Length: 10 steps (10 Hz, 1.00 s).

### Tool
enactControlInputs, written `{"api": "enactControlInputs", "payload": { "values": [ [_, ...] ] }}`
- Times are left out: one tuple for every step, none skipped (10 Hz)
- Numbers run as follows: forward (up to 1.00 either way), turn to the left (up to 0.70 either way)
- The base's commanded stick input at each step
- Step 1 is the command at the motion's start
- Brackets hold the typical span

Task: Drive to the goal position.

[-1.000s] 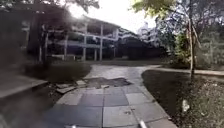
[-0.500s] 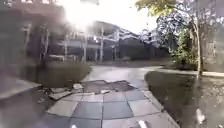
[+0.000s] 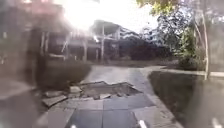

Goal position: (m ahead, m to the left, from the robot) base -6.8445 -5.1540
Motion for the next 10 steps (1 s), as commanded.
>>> {"api": "enactControlInputs", "payload": {
  "values": [
    [0.5, 0.0],
    [0.5, 0.0],
    [0.5, -0.5],
    [0.5, -0.49],
    [0.5, -0.19],
    [0.5, 0.0],
    [0.5, 0.0],
    [0.5, 0.0],
    [0.5, 0.0],
    [0.5, 0.0]
  ]
}}
